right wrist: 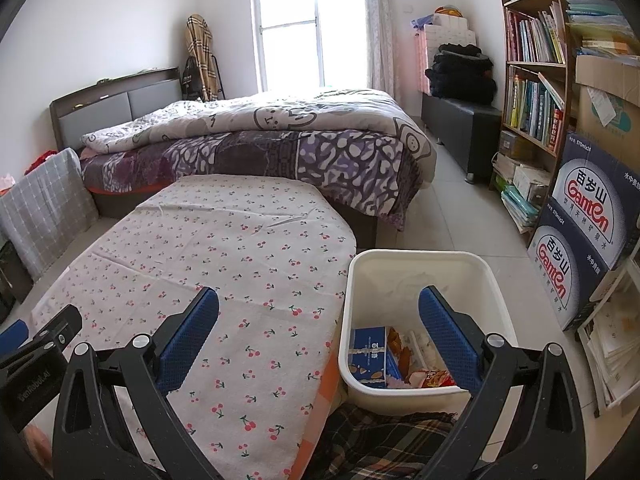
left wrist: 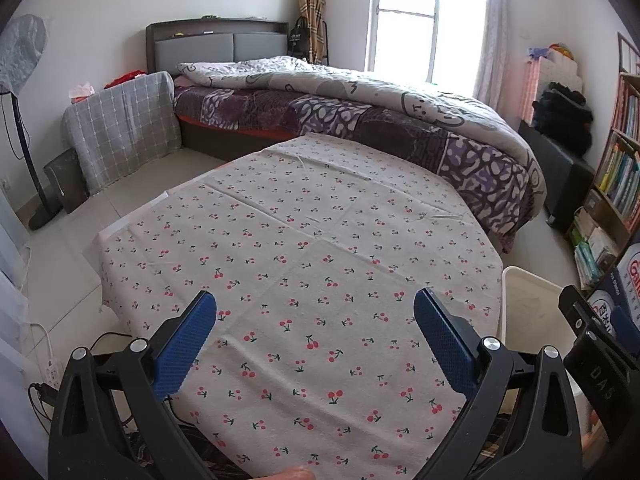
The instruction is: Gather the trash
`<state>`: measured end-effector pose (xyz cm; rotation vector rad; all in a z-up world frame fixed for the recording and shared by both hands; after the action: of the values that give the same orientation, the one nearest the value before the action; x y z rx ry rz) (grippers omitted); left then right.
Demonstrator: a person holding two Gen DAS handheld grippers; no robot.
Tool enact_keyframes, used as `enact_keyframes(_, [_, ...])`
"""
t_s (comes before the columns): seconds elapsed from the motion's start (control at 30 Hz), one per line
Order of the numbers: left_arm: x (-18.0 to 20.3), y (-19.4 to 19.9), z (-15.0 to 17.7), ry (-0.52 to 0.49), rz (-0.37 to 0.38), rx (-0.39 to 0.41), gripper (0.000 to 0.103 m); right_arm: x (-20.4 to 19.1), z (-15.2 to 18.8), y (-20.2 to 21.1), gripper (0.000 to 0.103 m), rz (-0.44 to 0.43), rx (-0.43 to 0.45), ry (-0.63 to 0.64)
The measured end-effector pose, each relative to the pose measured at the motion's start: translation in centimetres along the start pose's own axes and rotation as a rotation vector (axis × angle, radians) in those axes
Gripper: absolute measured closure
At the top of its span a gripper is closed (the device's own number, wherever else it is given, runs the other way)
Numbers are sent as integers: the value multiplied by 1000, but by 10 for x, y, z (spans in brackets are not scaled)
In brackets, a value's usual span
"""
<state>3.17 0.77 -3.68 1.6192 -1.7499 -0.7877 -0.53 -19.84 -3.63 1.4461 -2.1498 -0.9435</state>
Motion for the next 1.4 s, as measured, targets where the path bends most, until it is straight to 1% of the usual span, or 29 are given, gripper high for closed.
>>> enact_keyframes(0.57, [-4,-9,3,8,-12,-22,7,3,3,-5,7,-3,-21,-6])
enact_keyframes(1.2, [-4,-10,3,6,-16,-23,7,3,6,-8,7,-7,-30,-8])
enact_keyframes(1.4, [-8,-10,7,1,-19,-12,7,3,7,-9,7,-7,-35,-10])
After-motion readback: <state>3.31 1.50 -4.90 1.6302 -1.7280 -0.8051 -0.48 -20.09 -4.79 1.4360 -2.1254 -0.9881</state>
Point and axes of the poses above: each gripper's, at about its wrist camera, not at the fingertips, and y roughly against the way its jaws point, x to its right, z to its underside, the point moved 6 cm from there along -y, roughly the way its jaws point, and after that the axes turned 12 degrees about -x, right-handed, at the moved point
